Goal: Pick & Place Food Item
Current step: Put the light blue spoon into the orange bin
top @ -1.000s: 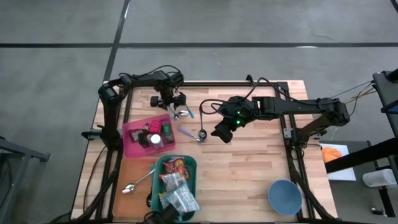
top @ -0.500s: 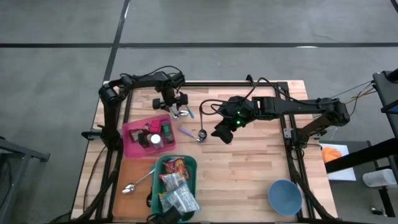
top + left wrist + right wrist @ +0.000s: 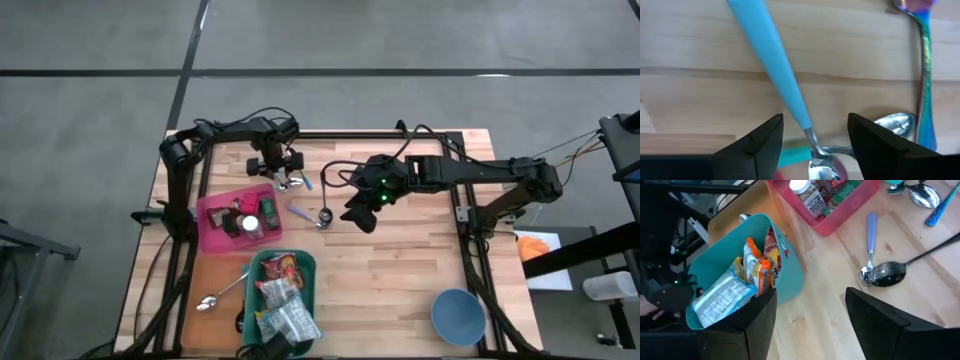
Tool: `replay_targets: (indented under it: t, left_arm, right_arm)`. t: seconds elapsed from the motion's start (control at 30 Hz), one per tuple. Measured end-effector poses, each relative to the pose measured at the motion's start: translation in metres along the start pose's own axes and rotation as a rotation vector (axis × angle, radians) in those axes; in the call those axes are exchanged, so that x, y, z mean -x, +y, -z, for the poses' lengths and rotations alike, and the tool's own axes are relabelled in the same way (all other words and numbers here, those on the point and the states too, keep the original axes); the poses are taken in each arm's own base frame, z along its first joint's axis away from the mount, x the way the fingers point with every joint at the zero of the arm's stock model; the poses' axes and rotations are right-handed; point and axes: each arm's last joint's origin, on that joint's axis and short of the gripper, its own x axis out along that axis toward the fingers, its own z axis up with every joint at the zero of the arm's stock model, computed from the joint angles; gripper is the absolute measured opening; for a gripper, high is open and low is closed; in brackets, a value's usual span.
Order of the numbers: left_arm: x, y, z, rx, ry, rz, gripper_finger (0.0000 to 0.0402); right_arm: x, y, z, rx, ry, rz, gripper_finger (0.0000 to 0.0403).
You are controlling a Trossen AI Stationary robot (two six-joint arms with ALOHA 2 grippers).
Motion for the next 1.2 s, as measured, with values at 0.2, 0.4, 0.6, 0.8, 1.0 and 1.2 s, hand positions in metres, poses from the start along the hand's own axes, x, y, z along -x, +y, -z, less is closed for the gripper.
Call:
replay_targets:
  t: [0.2, 0.4, 0.6, 0.8, 1.0, 1.2]
  left_arm:
    - [-0.002, 0.004, 0.004, 0.008, 0.02, -0.042, 0.022]
    - [0.004, 0.003, -0.002, 0.026, 0.048, -0.004, 0.022]
    - [0.012, 0.005, -0.008, 0.016, 0.076, 0.016, 0.022]
    - [0.013, 0.009, -0.011, 0.021, 0.132, 0.05, 0.022]
    - [0.022, 0.01, -0.011, 0.009, 0.176, 0.033, 0.022]
    - [0.034, 0.013, -0.003, -0.023, 0.288, -0.016, 0.022]
  right_arm:
    - [0.0, 0.0, 0.0, 0.025, 0.0, 0.0, 0.0233]
    - [0.0, 0.0, 0.0, 0.025, 0.002, 0.001, 0.0233]
    - [0.0, 0.0, 0.0, 0.033, 0.002, 0.001, 0.0233]
    - [0.0, 0.0, 0.0, 0.033, 0.002, 0.001, 0.0233]
    - [0.0, 0.0, 0.0, 0.033, 0.002, 0.001, 0.0233]
    - [0.0, 0.0, 0.0, 0.033, 0.001, 0.001, 0.0233]
